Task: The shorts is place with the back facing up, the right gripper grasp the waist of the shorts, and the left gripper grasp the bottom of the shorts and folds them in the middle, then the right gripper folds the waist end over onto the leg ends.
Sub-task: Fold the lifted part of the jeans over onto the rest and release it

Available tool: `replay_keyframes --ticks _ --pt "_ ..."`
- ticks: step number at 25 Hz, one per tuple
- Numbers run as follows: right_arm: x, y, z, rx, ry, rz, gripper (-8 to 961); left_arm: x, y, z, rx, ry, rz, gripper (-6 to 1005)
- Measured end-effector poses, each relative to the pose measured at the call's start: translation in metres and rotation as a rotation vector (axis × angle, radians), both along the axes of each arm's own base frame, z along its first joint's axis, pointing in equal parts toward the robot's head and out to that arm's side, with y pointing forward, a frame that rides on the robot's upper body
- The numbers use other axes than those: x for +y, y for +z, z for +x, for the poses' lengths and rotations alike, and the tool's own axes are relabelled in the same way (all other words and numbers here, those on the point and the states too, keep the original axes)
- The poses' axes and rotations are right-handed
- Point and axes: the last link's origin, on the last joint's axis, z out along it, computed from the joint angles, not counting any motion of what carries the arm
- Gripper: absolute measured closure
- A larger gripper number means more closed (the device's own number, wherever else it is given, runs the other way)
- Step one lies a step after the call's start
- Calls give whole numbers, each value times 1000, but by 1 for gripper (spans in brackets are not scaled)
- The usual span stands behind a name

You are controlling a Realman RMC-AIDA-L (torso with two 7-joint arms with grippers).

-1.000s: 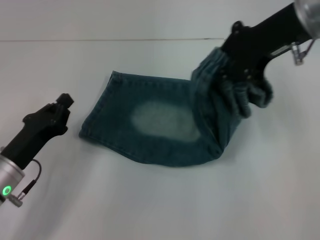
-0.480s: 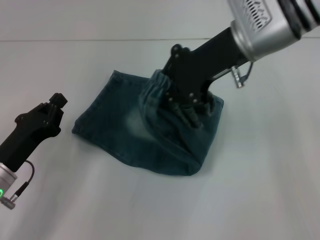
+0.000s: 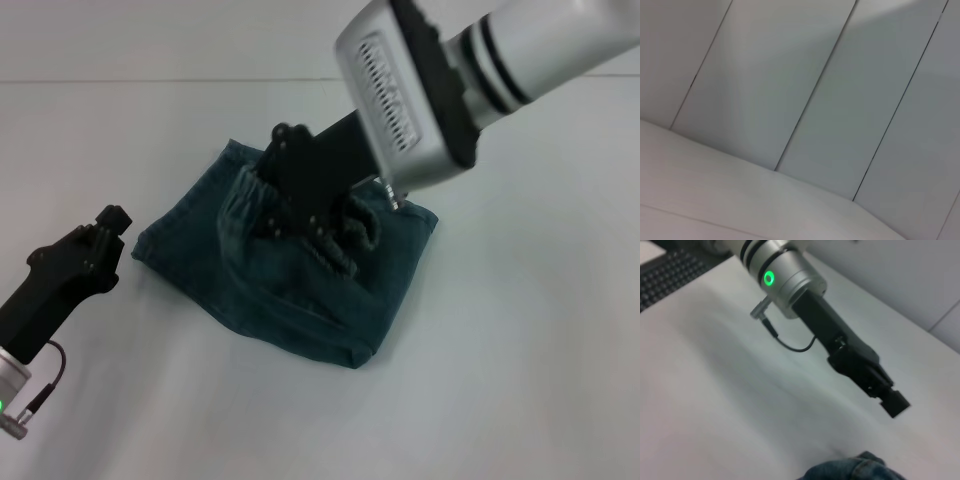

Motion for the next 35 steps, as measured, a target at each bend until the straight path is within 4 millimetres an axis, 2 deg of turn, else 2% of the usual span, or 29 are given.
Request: replay_keyframes --ticks 3,10,12,15,17,20,22,23,24,27,30,33,35 --pt "-3 -9 1 -20 25 4 779 -3 -2 -1 -5 6 -5 947" --pt "0 -7 7 -40 49 62 636 -5 -8 1 -13 4 -23 946" --pt "-2 -5 9 -17 48 71 424 -6 -10 2 -13 3 -28 946" --pt "-4 -1 9 24 31 75 301 -6 -11 3 -9 -5 -31 946" --pt "-5 6 11 71 -7 79 220 -6 -11 4 -2 -13 -32 945" --pt "-6 27 18 177 -103 108 113 -5 -10 4 13 -30 -40 945" --pt "-10 43 25 258 -206 128 46 -4 -8 6 32 -59 -49 945" --pt "-15 55 35 322 -322 137 13 -4 -4 9 49 -101 -53 945" --pt "-15 55 35 322 -322 137 14 -4 -4 9 49 -101 -53 944" --pt "-21 69 55 402 -540 145 16 -4 4 14 65 -167 -50 944" --pt "-27 80 80 469 -777 150 18 -4 8 18 79 -211 -56 921" --pt "-38 89 105 524 -928 147 20 -2 11 22 84 -247 -74 897" --pt "-46 95 117 548 -975 143 22 0 12 25 85 -269 -92 811"
